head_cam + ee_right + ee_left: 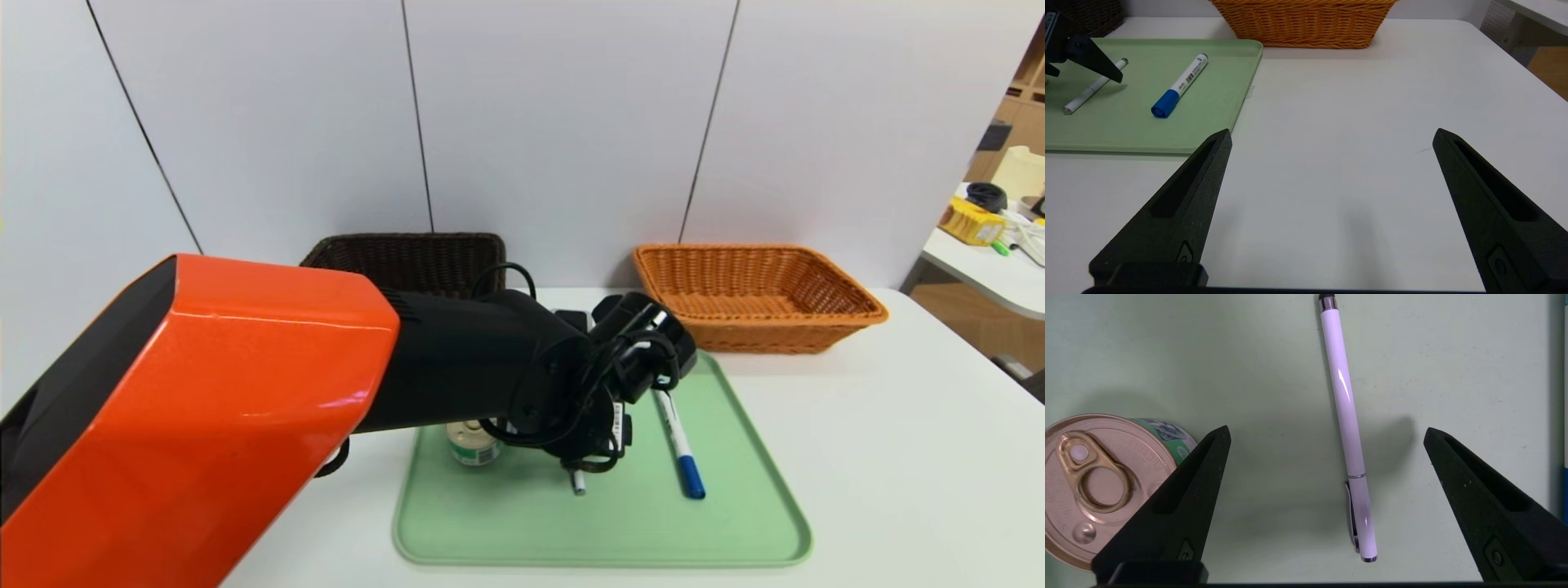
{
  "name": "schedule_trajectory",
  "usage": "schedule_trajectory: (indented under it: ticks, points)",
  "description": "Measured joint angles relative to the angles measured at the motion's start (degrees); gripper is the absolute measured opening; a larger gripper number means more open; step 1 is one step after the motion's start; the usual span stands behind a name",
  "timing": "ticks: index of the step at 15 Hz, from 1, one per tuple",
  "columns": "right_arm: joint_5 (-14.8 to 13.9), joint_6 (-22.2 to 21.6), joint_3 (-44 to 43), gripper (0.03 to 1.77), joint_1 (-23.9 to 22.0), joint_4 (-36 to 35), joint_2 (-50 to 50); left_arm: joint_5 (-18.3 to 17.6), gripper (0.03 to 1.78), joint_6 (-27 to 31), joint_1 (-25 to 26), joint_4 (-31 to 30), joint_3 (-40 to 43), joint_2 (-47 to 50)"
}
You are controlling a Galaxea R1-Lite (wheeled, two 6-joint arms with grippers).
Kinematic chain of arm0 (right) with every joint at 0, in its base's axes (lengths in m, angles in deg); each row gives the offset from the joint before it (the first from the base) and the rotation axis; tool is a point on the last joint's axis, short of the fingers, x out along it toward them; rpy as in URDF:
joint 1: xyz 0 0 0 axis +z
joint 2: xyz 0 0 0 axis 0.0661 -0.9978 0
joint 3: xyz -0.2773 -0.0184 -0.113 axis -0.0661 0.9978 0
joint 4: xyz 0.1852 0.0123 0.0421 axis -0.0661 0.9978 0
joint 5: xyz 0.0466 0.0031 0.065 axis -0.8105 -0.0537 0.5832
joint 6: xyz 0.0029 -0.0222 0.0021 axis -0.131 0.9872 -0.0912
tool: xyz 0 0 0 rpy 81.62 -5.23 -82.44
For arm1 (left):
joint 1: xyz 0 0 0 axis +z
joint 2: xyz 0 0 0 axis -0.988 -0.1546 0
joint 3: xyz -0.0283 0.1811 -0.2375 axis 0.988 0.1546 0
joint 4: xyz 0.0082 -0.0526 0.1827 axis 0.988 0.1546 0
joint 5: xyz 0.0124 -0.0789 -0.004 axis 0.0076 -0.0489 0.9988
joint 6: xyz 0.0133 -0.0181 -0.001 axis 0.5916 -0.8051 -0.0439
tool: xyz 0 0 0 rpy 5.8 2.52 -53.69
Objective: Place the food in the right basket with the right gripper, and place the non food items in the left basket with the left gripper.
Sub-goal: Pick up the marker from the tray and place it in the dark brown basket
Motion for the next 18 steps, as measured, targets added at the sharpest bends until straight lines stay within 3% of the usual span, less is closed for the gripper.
schedule_trajectory:
  ticks: [18]
  points:
    - [-0.01,0.00,0.00,1.70,-0.02,0.00,0.00,-0.39,1.69,-0.94,-0.02,-0.11,-2.04,-1.99]
